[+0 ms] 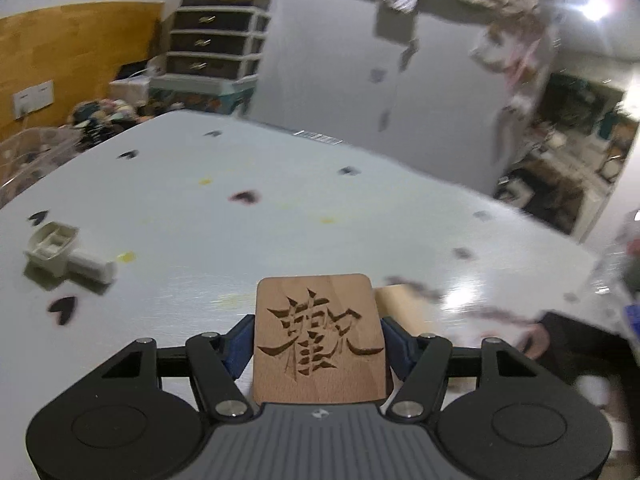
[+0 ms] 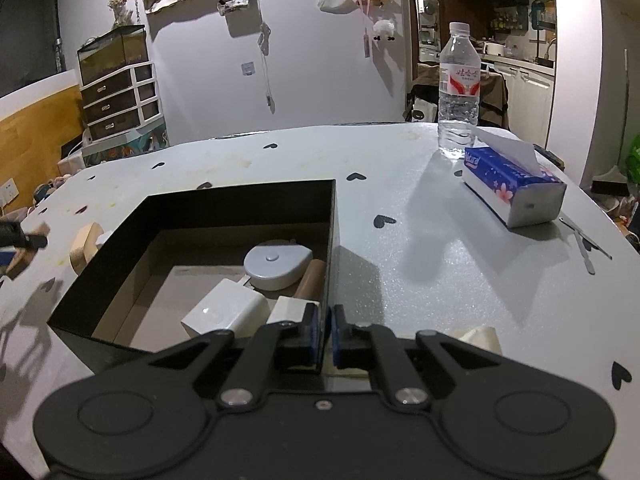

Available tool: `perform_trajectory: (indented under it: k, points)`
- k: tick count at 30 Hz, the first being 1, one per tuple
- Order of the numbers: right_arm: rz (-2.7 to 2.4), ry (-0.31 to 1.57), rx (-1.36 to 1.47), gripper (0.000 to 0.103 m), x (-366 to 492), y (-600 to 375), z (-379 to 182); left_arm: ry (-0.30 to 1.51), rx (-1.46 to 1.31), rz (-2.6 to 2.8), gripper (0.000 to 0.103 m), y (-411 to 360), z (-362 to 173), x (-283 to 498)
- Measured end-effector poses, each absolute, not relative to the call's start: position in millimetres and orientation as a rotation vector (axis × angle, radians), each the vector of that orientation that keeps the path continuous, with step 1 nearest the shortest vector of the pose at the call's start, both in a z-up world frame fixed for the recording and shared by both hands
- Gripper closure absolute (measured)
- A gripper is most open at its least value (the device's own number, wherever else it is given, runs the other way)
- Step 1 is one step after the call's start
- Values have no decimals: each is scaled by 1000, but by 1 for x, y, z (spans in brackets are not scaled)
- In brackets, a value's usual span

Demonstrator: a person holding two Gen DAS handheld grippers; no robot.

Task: Organize rigid objects
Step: 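Carry the wooden tile with the left gripper into the black box and release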

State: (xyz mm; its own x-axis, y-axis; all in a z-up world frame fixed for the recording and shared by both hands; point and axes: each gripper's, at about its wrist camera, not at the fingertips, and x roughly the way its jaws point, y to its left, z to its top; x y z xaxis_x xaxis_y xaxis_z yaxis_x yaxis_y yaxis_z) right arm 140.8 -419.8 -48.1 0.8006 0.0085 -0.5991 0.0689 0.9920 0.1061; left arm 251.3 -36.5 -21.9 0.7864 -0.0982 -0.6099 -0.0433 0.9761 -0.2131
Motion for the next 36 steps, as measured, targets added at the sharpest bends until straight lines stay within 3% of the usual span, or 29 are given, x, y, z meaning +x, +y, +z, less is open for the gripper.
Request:
perform_trajectory:
  k: [9,19,36]
  points:
    - [-19,641,144,95,141,-423,-48,613,-151,-351,37,-143,19,233]
    - [-17,636,158,94,140,-425,-49,738,-21,-567,37,-240,-3,247]
    - [-10,643,150,94,140,-425,-49,851,88,-467,35,-272,-39,282]
